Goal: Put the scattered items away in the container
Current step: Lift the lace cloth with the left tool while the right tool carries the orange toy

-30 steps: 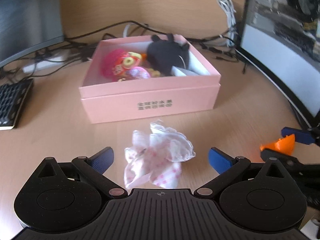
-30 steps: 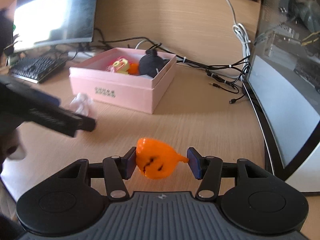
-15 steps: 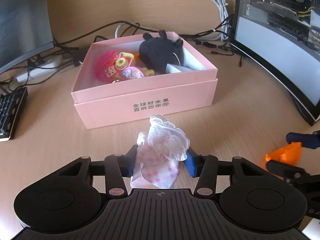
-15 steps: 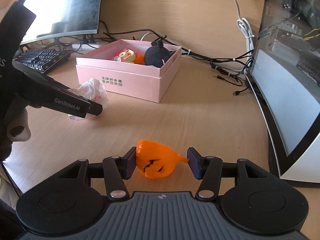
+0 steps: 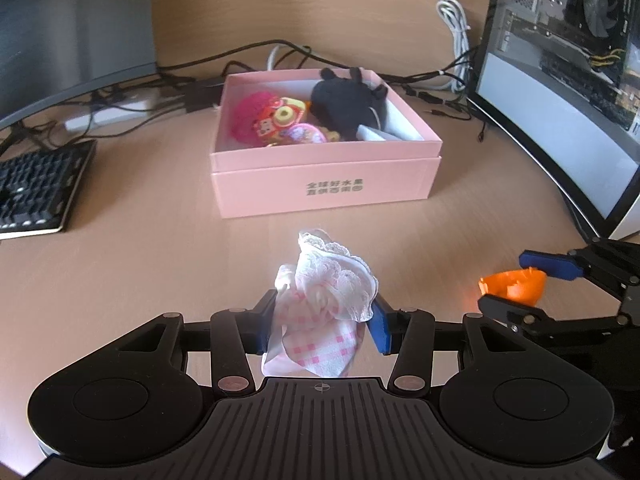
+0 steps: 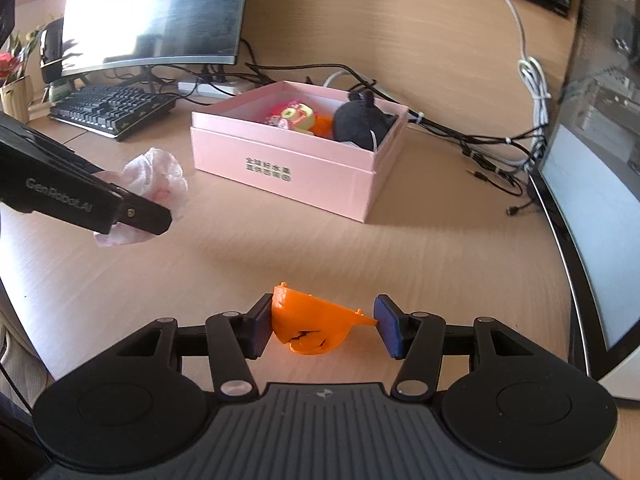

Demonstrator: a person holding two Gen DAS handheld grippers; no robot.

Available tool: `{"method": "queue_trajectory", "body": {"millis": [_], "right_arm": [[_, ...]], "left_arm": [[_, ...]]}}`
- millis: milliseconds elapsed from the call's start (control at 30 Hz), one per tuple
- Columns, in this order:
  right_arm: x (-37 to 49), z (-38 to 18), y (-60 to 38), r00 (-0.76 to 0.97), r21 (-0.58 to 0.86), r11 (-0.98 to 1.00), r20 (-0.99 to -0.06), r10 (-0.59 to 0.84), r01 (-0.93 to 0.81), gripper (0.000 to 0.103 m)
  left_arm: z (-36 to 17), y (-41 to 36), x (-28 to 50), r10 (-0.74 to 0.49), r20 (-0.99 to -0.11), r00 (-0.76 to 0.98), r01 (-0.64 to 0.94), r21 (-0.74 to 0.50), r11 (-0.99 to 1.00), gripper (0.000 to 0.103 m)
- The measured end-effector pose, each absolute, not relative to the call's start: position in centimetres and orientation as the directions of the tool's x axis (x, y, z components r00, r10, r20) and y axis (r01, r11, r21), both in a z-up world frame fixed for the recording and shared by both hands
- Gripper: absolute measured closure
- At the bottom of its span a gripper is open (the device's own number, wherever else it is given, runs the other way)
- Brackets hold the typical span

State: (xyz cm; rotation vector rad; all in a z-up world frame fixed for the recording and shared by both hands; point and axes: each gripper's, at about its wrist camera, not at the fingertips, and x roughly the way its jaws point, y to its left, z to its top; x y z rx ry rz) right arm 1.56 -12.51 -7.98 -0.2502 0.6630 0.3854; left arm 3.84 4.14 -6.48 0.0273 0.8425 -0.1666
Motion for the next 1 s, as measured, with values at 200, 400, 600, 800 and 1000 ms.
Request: {"method": "queue_trajectory", "body": {"millis": [200, 400, 600, 800, 1000], "right_arm": [[1.6, -7.5, -11.4, 0.727, -0.125, 0.884, -0.627, 0.281, -0.45, 0.049], [1.3, -7.5, -10.6, 0.722, -0.133, 0.874, -0.628, 0.29, -0.467, 0.049], [1.2, -7.5, -10.3, 0.72, -0.139, 0.872, -0.631, 0.287, -0.47, 0.049], [1.0, -7.5, -10.4, 0.722, -0.137, 0.874, -0.63, 0.286, -0.467, 0.049], [0.9, -7.4, -10.3, 0.722, -0.135, 0.872, -0.627, 0.293, -0.471, 0.049]], "left_arm": [[-5.9, 5.4, 2.9, -0.121, -0.732, 0.671, 0.128, -0.046, 0.991, 0.052], [-5.7, 6.0, 2.1, -0.124, -0.73, 0.672, 0.129, -0.049, 0.99, 0.052], [-6.0, 6.1, 1.8, -0.128, -0.737, 0.664, 0.133, -0.053, 0.99, 0.052], [-5.9, 6.0, 1.8, -0.131, -0.738, 0.662, 0.144, -0.047, 0.988, 0.052], [-5.9, 5.8, 1.6, -0.128, -0.74, 0.66, 0.152, -0.035, 0.988, 0.051]]}}
